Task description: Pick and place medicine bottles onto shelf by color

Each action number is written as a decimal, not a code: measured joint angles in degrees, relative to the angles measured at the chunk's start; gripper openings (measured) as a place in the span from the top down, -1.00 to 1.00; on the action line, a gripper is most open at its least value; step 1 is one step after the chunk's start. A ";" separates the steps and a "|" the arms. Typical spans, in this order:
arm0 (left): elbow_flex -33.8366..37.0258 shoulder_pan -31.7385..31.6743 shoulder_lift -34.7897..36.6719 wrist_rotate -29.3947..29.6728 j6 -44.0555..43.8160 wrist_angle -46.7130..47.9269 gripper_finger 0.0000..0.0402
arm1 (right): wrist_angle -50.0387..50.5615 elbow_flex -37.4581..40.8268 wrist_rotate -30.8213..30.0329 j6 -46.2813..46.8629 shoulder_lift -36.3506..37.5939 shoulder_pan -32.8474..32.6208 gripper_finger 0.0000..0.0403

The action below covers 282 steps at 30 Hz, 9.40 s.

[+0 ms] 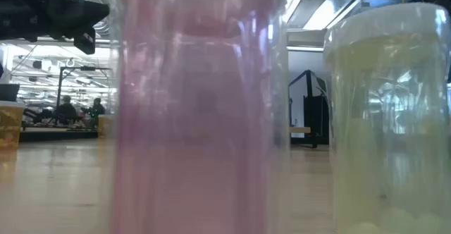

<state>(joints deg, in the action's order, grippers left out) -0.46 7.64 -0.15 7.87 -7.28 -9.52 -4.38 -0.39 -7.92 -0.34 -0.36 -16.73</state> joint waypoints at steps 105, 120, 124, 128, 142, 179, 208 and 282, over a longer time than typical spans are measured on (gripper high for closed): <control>-43.64 0.02 -35.52 7.94 0.90 40.03 1.00 | 7.04 -5.50 -4.25 7.69 -0.51 0.02 0.95; -55.57 0.02 -56.62 2.29 -17.71 55.29 1.00 | 31.97 -35.65 -9.20 10.07 -20.10 0.02 0.95; -55.66 0.02 -57.98 0.17 -25.47 58.19 1.00 | 38.30 -42.56 -12.59 13.05 -28.63 0.02 0.95; -55.66 0.00 -57.98 -3.28 -31.55 60.86 1.00 | 42.83 -47.61 -13.51 13.62 -35.58 0.02 0.95; -55.66 0.02 -57.87 -7.55 -35.57 68.28 1.00 | 44.18 -50.55 -10.70 14.94 -46.30 0.02 0.95; -55.66 0.00 -57.87 -1.35 -46.19 68.03 1.00 | 44.08 -50.51 0.07 14.89 -46.31 0.02 0.95; -55.68 0.00 -57.91 -7.09 -64.62 81.94 0.79 | 44.06 -50.49 0.07 14.88 -46.31 0.02 0.95; -42.24 0.02 -70.09 -12.97 -52.27 78.42 -0.67 | 43.86 -50.49 0.07 14.86 -46.29 0.02 0.95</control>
<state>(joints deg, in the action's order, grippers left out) -42.70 7.66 -70.24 -5.10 -59.55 68.90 39.48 -50.87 -7.86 14.52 -46.65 -16.71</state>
